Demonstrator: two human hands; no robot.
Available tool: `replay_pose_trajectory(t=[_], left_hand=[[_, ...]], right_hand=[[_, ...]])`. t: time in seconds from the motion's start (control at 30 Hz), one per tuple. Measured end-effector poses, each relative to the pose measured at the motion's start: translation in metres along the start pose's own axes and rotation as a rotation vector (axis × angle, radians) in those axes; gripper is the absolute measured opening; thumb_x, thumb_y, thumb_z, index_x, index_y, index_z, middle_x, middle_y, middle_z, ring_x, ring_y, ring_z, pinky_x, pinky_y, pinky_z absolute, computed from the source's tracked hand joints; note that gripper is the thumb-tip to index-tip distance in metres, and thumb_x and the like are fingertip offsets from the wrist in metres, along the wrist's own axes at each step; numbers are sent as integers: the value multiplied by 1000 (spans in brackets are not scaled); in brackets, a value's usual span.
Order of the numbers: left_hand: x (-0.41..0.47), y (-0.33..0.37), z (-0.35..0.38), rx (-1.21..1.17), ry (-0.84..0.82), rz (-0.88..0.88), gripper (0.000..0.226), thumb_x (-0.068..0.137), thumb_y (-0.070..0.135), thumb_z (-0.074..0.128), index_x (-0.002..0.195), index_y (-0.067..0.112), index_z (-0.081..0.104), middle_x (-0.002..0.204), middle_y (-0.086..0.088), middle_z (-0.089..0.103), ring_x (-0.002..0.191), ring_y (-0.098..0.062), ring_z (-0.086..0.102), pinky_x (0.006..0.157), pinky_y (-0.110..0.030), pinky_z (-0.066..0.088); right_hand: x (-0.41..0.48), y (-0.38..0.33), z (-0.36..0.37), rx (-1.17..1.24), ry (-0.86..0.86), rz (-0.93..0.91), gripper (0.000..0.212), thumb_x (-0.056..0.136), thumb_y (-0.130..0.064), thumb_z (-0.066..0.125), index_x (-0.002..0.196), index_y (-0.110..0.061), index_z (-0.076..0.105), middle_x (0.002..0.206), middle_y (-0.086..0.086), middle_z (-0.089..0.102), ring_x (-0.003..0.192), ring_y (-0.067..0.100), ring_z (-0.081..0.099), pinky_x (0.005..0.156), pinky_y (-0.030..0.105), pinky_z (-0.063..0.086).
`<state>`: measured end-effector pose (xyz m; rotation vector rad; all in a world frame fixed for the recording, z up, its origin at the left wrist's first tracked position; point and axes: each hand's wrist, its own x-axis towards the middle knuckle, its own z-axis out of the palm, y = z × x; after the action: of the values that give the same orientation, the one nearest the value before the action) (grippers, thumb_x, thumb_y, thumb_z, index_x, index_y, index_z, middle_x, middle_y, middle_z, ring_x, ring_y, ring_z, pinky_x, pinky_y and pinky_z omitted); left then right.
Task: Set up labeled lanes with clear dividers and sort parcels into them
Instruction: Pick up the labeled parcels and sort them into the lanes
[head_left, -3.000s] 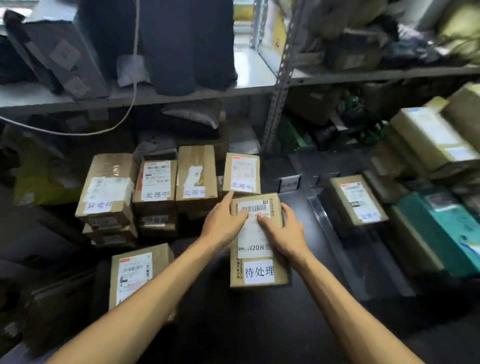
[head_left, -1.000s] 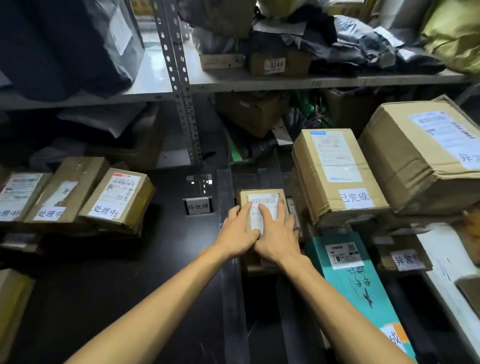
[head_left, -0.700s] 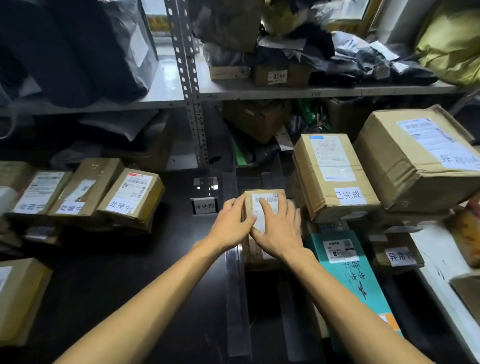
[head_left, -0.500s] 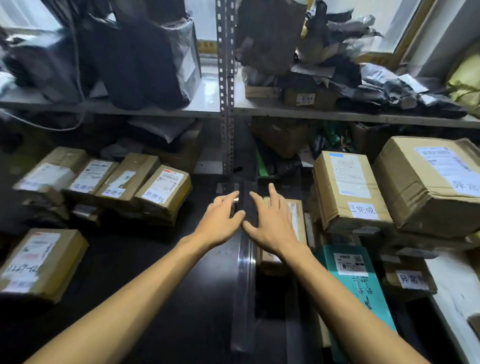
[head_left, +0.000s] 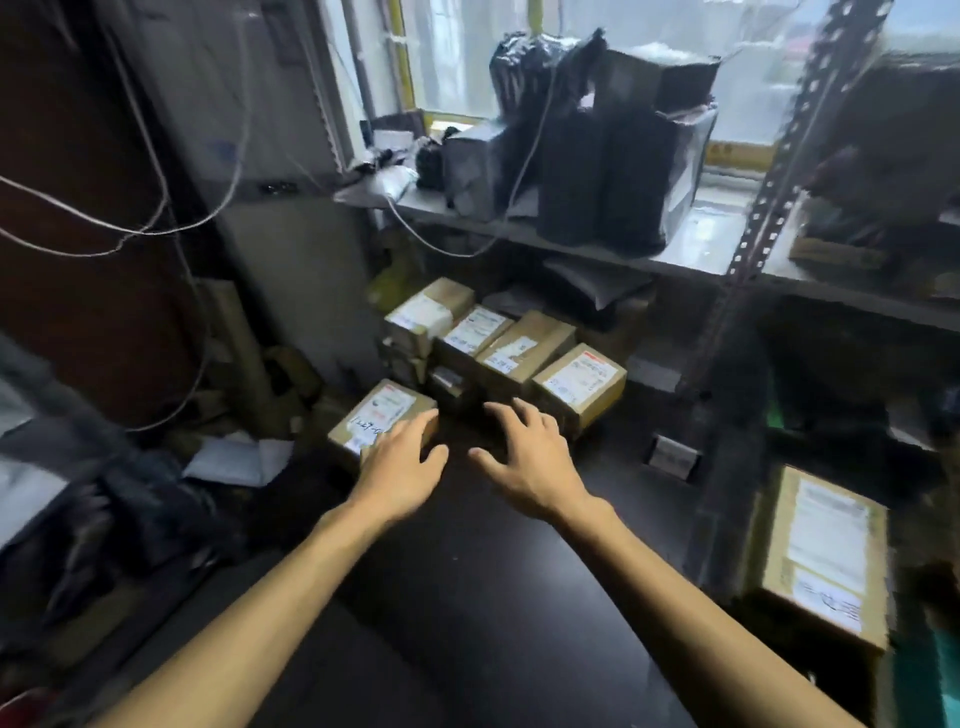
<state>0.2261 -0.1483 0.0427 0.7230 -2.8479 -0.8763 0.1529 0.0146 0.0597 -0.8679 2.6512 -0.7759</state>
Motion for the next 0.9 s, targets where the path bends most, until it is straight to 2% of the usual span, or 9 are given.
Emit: replay_pose_trajectory(t=[0.17, 0.37, 0.53, 0.67, 0.9], left_hand=[[8, -90, -46, 28, 46, -168, 55, 94, 29, 53, 147, 27, 39, 147, -6, 46, 134, -29, 41, 111, -42, 32], [40, -167, -69, -29, -28, -212, 52, 94, 31, 50, 145, 30, 40, 144, -6, 47, 133, -29, 42, 112, -44, 33], [89, -189, -66, -227, -46, -220, 45, 94, 33, 52, 139, 28, 49, 142, -6, 50, 130, -26, 48, 110, -43, 38], [142, -204, -52, -198, -116, -199, 46, 92, 28, 51, 138, 28, 50, 141, -8, 50, 129, -29, 48, 109, -45, 38], [237, -236, -19, -67, -277, -157, 48, 93, 34, 51, 141, 29, 46, 144, -6, 47, 133, -26, 44, 111, -44, 35]], right_hand=[[43, -67, 49, -65, -81, -54, 71, 93, -51, 58, 155, -30, 30, 163, 10, 22, 147, 33, 22, 117, 43, 25], [87, -117, 101, -75, -123, 19, 73, 91, -55, 57, 154, -29, 31, 161, 9, 23, 144, 35, 25, 115, 45, 28], [131, -123, 125, -69, -149, 124, 74, 89, -54, 59, 154, -30, 31, 162, 10, 23, 142, 36, 27, 116, 48, 30], [172, -116, 146, -45, -160, 202, 76, 89, -53, 60, 154, -31, 29, 162, 9, 22, 142, 37, 27, 113, 50, 31], [252, -88, 184, 29, -196, 353, 79, 88, -53, 62, 155, -31, 26, 165, 12, 12, 146, 39, 21, 114, 54, 32]])
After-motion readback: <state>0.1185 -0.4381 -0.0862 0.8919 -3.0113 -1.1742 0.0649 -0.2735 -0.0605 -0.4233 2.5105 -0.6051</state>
